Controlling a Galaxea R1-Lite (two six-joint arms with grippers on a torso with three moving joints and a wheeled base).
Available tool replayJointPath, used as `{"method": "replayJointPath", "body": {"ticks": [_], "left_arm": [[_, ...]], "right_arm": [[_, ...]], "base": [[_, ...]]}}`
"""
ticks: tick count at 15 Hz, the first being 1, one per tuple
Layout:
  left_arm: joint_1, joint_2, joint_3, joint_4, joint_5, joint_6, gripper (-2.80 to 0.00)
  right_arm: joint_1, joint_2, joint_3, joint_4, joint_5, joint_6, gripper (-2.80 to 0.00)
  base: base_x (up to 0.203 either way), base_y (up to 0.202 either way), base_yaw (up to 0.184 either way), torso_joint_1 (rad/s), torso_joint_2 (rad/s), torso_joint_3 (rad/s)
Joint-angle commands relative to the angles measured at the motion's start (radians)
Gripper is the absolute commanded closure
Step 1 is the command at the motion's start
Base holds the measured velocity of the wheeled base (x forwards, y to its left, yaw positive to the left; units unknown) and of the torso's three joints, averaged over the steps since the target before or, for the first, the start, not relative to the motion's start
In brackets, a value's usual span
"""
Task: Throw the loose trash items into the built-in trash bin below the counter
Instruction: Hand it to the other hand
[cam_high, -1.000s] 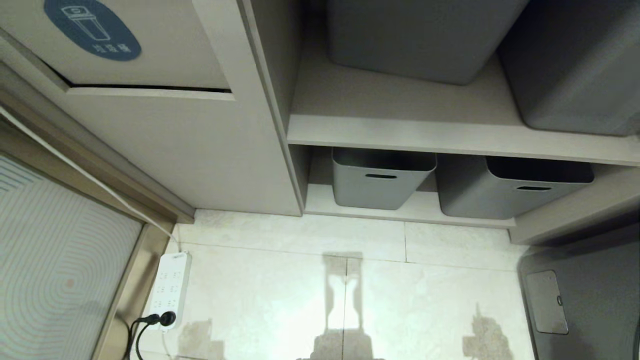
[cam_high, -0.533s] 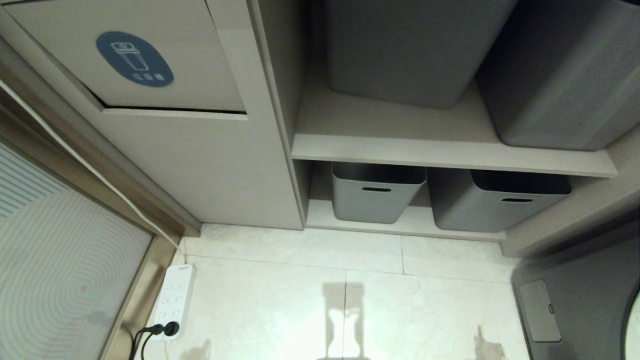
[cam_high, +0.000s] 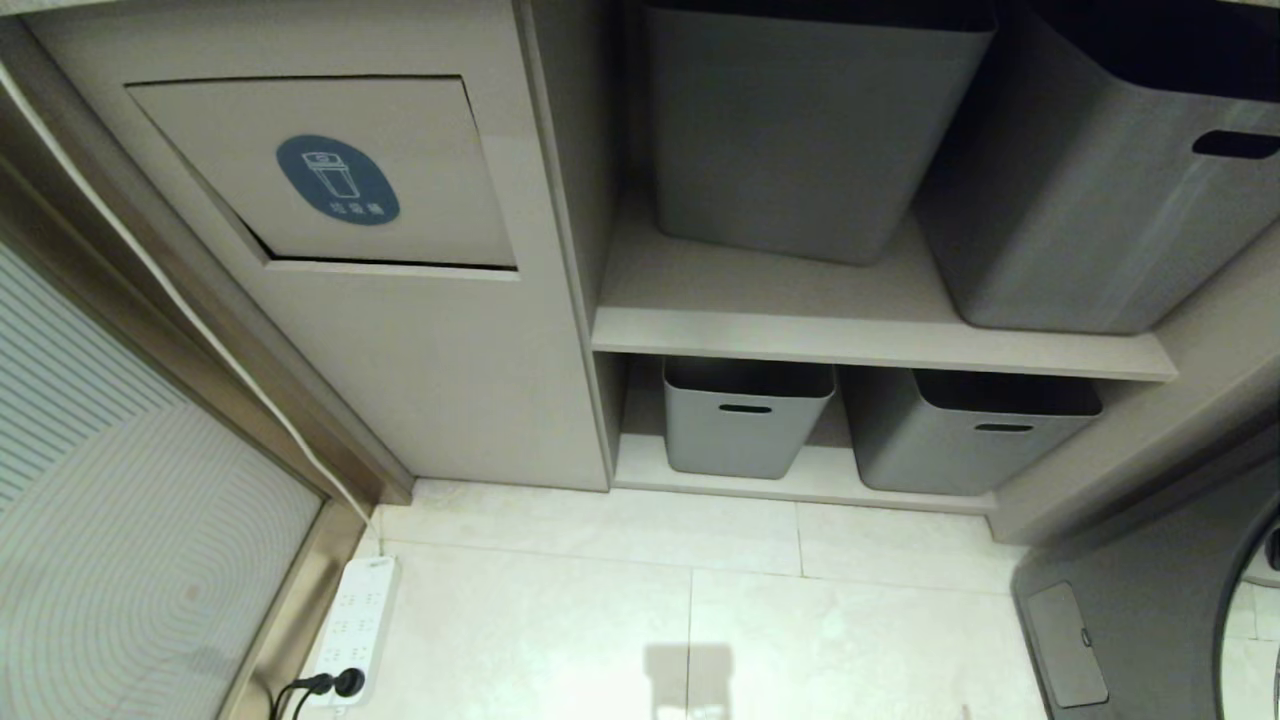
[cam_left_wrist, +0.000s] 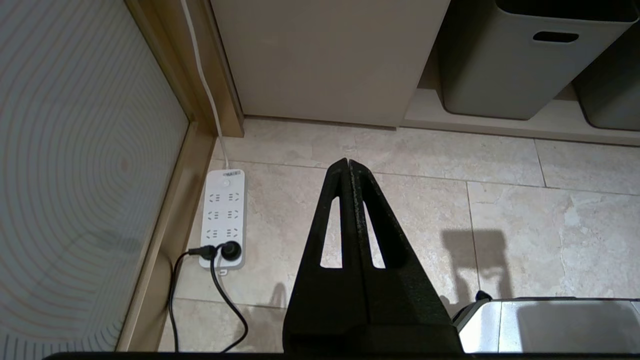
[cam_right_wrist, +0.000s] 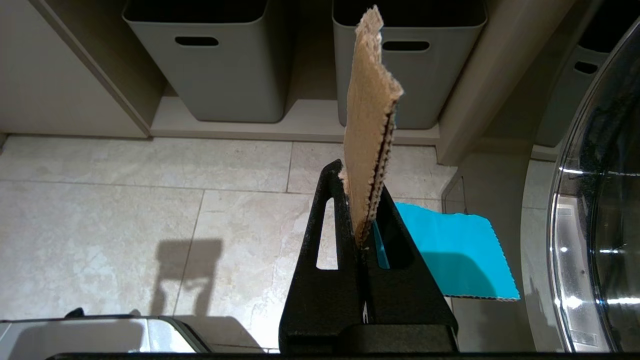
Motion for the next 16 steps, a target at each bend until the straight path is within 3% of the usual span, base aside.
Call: {"method": "replayJointPath", "body": {"ticks": [1,16], "left_arm": [[0.0,0.002,0.002,0.0,0.0,0.0,0.0],[0.0,0.002,0.002,0.0,0.0,0.0,0.0]], "right_arm": [[0.0,0.002,0.002,-0.001,-0.001,0.0,0.0],[0.0,0.002,0.002,-0.001,0.007,-0.01,0.0]], "base": [[0.0,0.0,0.0,-0.002,0.0,0.203],[0.0,0.0,0.0,0.003,0.0,0.201]]}}
